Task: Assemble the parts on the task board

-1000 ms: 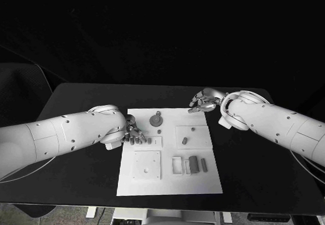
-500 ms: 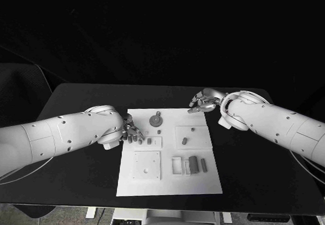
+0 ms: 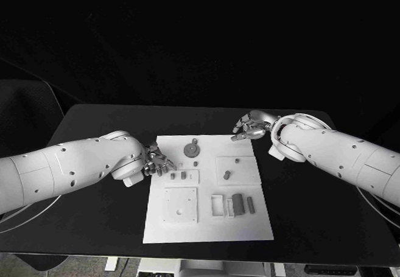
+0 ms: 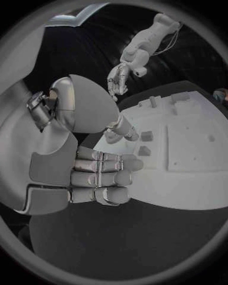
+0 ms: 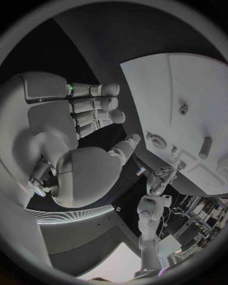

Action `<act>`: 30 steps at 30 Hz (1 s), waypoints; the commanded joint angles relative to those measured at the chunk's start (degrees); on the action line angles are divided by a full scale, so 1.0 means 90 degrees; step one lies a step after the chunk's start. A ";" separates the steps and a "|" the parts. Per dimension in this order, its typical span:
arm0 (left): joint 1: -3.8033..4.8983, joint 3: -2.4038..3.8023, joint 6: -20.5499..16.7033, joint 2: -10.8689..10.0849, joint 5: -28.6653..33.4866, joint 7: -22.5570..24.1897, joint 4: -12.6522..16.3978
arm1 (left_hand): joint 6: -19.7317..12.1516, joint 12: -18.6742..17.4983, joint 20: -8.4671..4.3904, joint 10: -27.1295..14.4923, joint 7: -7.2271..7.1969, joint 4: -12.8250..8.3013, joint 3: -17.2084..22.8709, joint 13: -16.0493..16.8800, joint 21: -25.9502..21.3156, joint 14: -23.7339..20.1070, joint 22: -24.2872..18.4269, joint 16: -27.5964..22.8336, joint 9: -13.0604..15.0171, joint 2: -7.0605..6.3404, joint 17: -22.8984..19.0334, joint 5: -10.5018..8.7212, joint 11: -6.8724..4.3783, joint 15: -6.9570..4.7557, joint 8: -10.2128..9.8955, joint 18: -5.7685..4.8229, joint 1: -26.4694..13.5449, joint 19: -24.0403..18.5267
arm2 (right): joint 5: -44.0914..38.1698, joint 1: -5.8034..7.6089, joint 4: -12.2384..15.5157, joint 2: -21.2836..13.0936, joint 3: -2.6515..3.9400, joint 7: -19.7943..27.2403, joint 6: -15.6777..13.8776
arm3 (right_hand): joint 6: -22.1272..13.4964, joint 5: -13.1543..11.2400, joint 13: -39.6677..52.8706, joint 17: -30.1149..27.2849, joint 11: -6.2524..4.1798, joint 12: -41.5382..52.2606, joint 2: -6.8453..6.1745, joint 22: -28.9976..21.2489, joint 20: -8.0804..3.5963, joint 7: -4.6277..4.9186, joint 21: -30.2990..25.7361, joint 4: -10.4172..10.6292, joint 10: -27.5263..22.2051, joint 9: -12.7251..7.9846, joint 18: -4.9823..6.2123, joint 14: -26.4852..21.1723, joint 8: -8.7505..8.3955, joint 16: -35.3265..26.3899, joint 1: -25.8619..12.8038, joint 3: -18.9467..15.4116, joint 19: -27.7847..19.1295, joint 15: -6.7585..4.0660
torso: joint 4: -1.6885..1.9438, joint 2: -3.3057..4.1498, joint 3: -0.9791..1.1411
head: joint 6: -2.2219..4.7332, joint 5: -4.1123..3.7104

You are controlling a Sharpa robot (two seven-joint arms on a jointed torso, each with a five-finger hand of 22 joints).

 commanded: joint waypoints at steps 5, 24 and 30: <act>0.0019 0.0005 -0.0905 -0.0024 0.0779 0.1272 0.0010 | -0.0155 -0.0121 0.0065 -0.0301 0.0012 -0.0026 -0.0016 -0.0041 -0.0258 -0.0407 -0.0129 -0.0299 -0.0027 0.0089 -0.0125 -0.0010 0.0114 0.0171 -0.0062 -0.0041 0.0186 -0.0380 | 0.0028 -0.0033 0.0031 -0.0023 0.0000 0.0103 -0.0028 | -0.0026 0.0042 -0.0011 -0.0007 0.0005 0.0011 0.0031 -0.0010 0.0017 0.0009 0.0073 0.0030 -0.0033 -0.0008 -0.0040 -0.0039 0.0029 0.0003 -0.0054 0.0008 -0.0035 -0.0006 | 0.0000 0.0006 0.0005 | 0.0065 0.0001; 0.0027 -0.0026 -0.0849 0.0703 -0.1860 0.3663 -0.1076 | -0.0995 0.0036 0.0173 -0.0987 -0.0116 -0.0109 0.0460 0.0000 -0.0580 -0.0810 -0.0293 -0.0755 -0.0257 0.0236 -0.0334 -0.0007 0.0287 0.0417 -0.0283 -0.0214 0.1673 -0.0822 | 0.0081 -0.0104 0.0025 -0.0068 -0.0001 0.0118 -0.0075 | -0.0019 0.0044 -0.0012 -0.0007 0.0004 0.0013 0.0045 -0.0010 0.0016 0.0008 0.0075 0.0030 -0.0033 -0.0006 -0.0039 -0.0036 0.0033 0.0006 -0.0049 0.0016 -0.0032 -0.0006 | -0.0023 0.0018 0.0011 | 0.0170 0.0018; 0.0037 -0.0026 -0.0877 0.0969 -0.3226 0.3832 -0.1311 | -0.1485 0.0547 0.0118 -0.0994 -0.0288 -0.0102 0.0340 0.0260 -0.0342 -0.0502 -0.0186 -0.0451 -0.0385 0.0163 -0.0106 -0.0020 0.0251 0.0305 -0.0252 -0.0179 0.2009 -0.0588 | 0.0088 -0.0127 0.0018 -0.0055 -0.0001 0.0123 -0.0067 | -0.0017 0.0044 -0.0012 -0.0007 0.0004 0.0014 0.0048 -0.0010 0.0016 0.0008 0.0076 0.0030 -0.0032 -0.0006 -0.0038 -0.0034 0.0034 0.0007 -0.0049 0.0018 -0.0031 -0.0007 | -0.0022 0.0023 0.0013 | 0.0185 0.0009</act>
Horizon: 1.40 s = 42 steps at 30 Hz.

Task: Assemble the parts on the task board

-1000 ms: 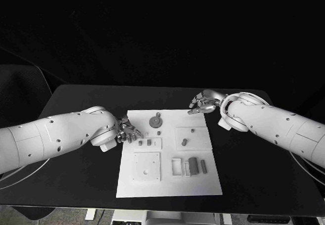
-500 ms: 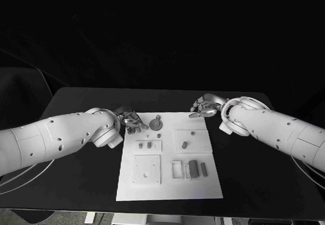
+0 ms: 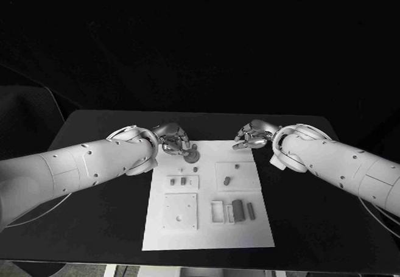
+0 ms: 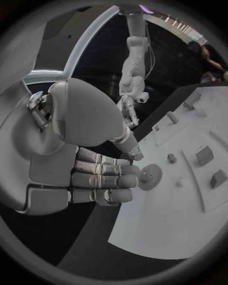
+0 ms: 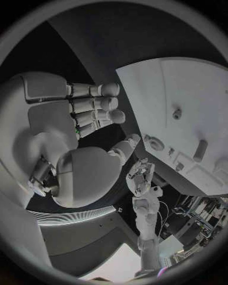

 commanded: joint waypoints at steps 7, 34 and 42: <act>0.0049 0.0002 0.0297 0.0323 -0.2529 0.0631 -0.0110 | 0.0060 0.1586 -0.0198 0.0053 -0.0144 -0.0016 -0.0826 0.0871 0.0646 0.0426 0.0293 0.1144 -0.0083 -0.0168 0.0851 -0.0021 -0.0244 -0.0334 0.0131 0.0131 0.0432 0.0592 | 0.0015 -0.0015 -0.0008 0.0026 0.0000 0.0072 0.0002 | -0.0019 0.0044 -0.0008 -0.0009 0.0004 0.0014 0.0026 -0.0011 0.0015 0.0011 0.0076 0.0031 -0.0032 -0.0006 -0.0039 -0.0033 0.0035 0.0008 -0.0025 0.0020 -0.0029 -0.0007 | -0.0008 0.0007 -0.0004 | -0.0005 -0.0048; -0.0019 -0.0002 0.0939 0.0630 -0.3276 0.0690 -0.0311 | 0.0202 0.4572 -0.0453 -0.0543 -0.0408 0.0042 -0.0773 0.2603 0.2087 0.0496 0.1006 0.3933 -0.0255 -0.0138 0.2044 -0.0008 -0.0468 -0.0756 0.0168 0.0459 0.1043 0.1429 | 0.0018 -0.0020 0.0005 0.0070 0.0000 0.0070 0.0009 | -0.0016 0.0043 -0.0009 -0.0009 0.0003 0.0018 0.0036 -0.0011 0.0015 0.0012 0.0080 0.0036 -0.0028 -0.0005 -0.0038 -0.0027 0.0038 0.0013 -0.0031 0.0024 -0.0024 -0.0007 | 0.0017 -0.0004 -0.0009 | -0.0093 -0.0146; -0.0098 -0.0002 0.0857 0.0679 -0.3300 0.0714 -0.0482 | 0.0135 0.5136 -0.0468 -0.0440 -0.0420 0.0077 -0.0918 0.2886 0.2411 0.0586 0.1231 0.4713 -0.0276 -0.0151 0.2070 -0.0015 -0.0568 -0.0852 0.0184 0.0603 0.0905 0.1656 | 0.0018 -0.0020 0.0062 0.0054 0.0001 0.0061 0.0004 | -0.0015 0.0043 -0.0009 -0.0009 0.0003 0.0019 0.0037 -0.0011 0.0015 0.0012 0.0081 0.0037 -0.0028 -0.0005 -0.0038 -0.0025 0.0038 0.0014 -0.0033 0.0024 -0.0022 -0.0007 | 0.0012 0.0001 -0.0010 | -0.0111 -0.0158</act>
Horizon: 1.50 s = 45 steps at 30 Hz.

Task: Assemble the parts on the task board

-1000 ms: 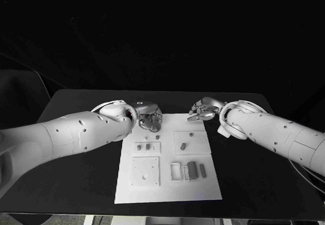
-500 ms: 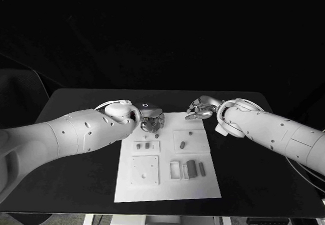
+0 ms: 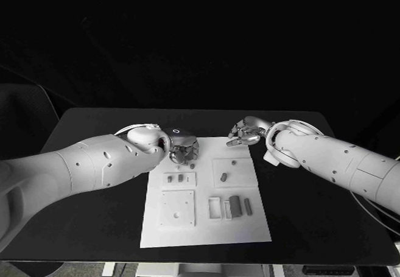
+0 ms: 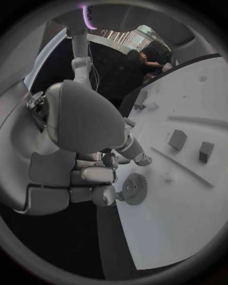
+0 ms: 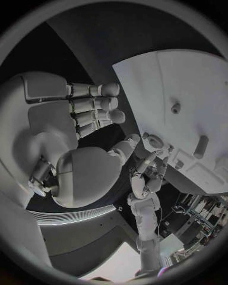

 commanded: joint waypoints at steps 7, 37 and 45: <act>-0.0069 0.0002 -0.0008 0.0055 -0.0010 0.0123 -0.0109 | -0.0061 0.0175 0.0022 -0.0005 0.0011 0.0060 -0.0217 0.0081 0.0861 -0.0021 0.0092 0.0291 -0.0012 -0.0021 0.0424 -0.0017 -0.0057 -0.0074 0.0038 0.0386 -0.0324 0.0083 | -0.0003 -0.0002 0.0050 -0.0016 0.0001 0.0047 0.0002 | -0.0019 0.0043 -0.0011 -0.0009 0.0003 0.0020 0.0038 -0.0007 0.0015 0.0017 0.0082 0.0020 -0.0027 -0.0005 -0.0037 -0.0024 0.0039 0.0015 -0.0035 0.0007 -0.0021 -0.0007 | -0.0001 0.0004 0.0003 | -0.0028 -0.0030; -0.0196 0.0003 -0.0055 0.0267 0.0190 0.0177 -0.0383 | -0.0121 0.0291 0.0034 -0.0089 0.0112 0.0171 -0.0329 0.0095 0.0833 -0.0144 0.0216 0.0565 -0.0021 0.0305 0.0277 0.0007 -0.0093 -0.0104 0.0070 0.0483 -0.0639 0.0101 | -0.0003 -0.0001 0.0087 0.0022 0.0002 0.0042 0.0000 | -0.0017 0.0042 -0.0013 -0.0010 0.0002 0.0024 0.0041 -0.0007 0.0014 0.0016 0.0085 0.0022 -0.0025 -0.0004 -0.0036 -0.0018 0.0041 0.0020 -0.0039 0.0011 -0.0016 -0.0008 | 0.0009 -0.0006 0.0011 | -0.0086 -0.0077; -0.0201 0.0004 -0.0023 0.0289 0.0189 0.0173 -0.0417 | -0.0048 0.0303 0.0039 -0.0100 0.0129 0.0173 -0.0210 0.0088 0.0826 -0.0162 0.0235 0.0595 -0.0005 0.0416 0.0248 0.0007 -0.0098 -0.0108 0.0111 0.0497 -0.0574 0.0098 | -0.0003 -0.0001 0.0097 0.0023 0.0002 0.0037 0.0013 | -0.0017 0.0042 -0.0013 -0.0010 0.0002 0.0025 0.0041 -0.0008 0.0014 0.0017 0.0086 0.0022 -0.0024 -0.0004 -0.0036 -0.0016 0.0041 0.0021 -0.0041 0.0011 -0.0015 -0.0008 | 0.0010 -0.0008 0.0009 | -0.0094 -0.0082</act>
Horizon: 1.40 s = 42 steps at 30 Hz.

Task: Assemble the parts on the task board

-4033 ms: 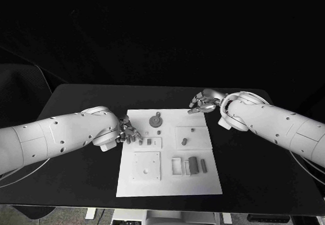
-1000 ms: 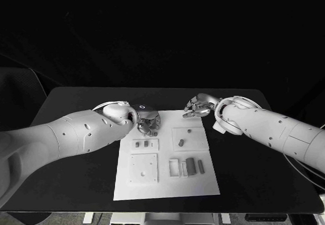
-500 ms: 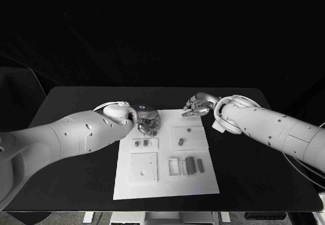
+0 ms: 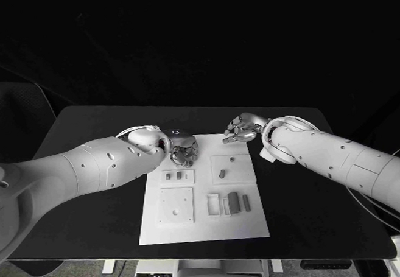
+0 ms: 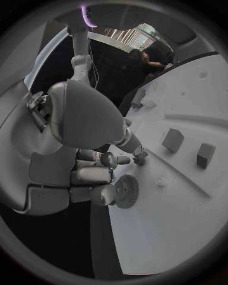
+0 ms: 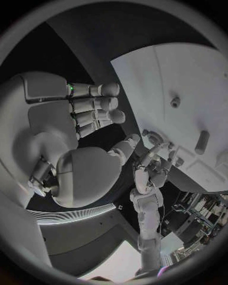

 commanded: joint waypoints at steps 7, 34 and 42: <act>-0.0010 0.0004 0.0007 0.0041 0.0024 0.0033 -0.0046 | 0.0076 0.0046 0.0009 -0.0024 0.0023 -0.0012 0.0095 -0.0012 0.0826 -0.0062 0.0015 0.0047 0.0015 0.0106 0.0241 0.0007 -0.0015 -0.0009 0.0047 0.0409 0.0025 0.0048 | -0.0005 -0.0002 0.0018 0.0014 0.0000 0.0039 0.0022 | -0.0022 0.0041 -0.0009 -0.0011 0.0002 0.0026 0.0040 -0.0009 0.0013 0.0022 0.0087 0.0022 -0.0024 -0.0004 -0.0036 -0.0015 0.0042 0.0022 -0.0042 0.0012 -0.0014 -0.0008 | 0.0001 0.0000 -0.0005 | -0.0009 -0.0008; -0.0093 0.0005 0.0051 0.0111 -0.0086 -0.0072 -0.0177 | 0.0088 0.0075 0.0013 -0.0010 0.0066 -0.0064 0.0146 -0.0013 0.0840 -0.0059 0.0048 0.0099 0.0016 -0.0019 0.0220 -0.0006 -0.0025 -0.0016 0.0050 0.0423 0.0073 0.0052 | -0.0005 -0.0001 0.0046 0.0039 0.0001 0.0032 0.0028 | -0.0022 0.0041 -0.0011 -0.0011 0.0001 0.0029 0.0038 -0.0009 0.0013 0.0022 0.0089 0.0023 -0.0022 -0.0005 -0.0035 -0.0012 0.0042 0.0025 -0.0047 0.0012 -0.0011 -0.0008 | 0.0001 0.0000 0.0000 | -0.0056 -0.0023; -0.0099 0.0005 0.0056 0.0124 -0.0086 -0.0084 -0.0201 | 0.0086 0.0076 0.0014 -0.0010 0.0066 -0.0062 0.0148 -0.0014 0.0840 -0.0059 0.0050 0.0102 0.0015 -0.0022 0.0219 -0.0006 -0.0025 -0.0016 0.0048 0.0423 0.0070 0.0052 | -0.0005 0.0000 0.0047 0.0046 0.0001 0.0029 0.0026 | -0.0022 0.0040 -0.0011 -0.0012 0.0001 0.0029 0.0037 -0.0010 0.0013 0.0022 0.0089 0.0024 -0.0022 -0.0005 -0.0035 -0.0011 0.0042 0.0026 -0.0050 0.0013 -0.0010 -0.0009 | 0.0001 -0.0006 -0.0001 | -0.0063 -0.0037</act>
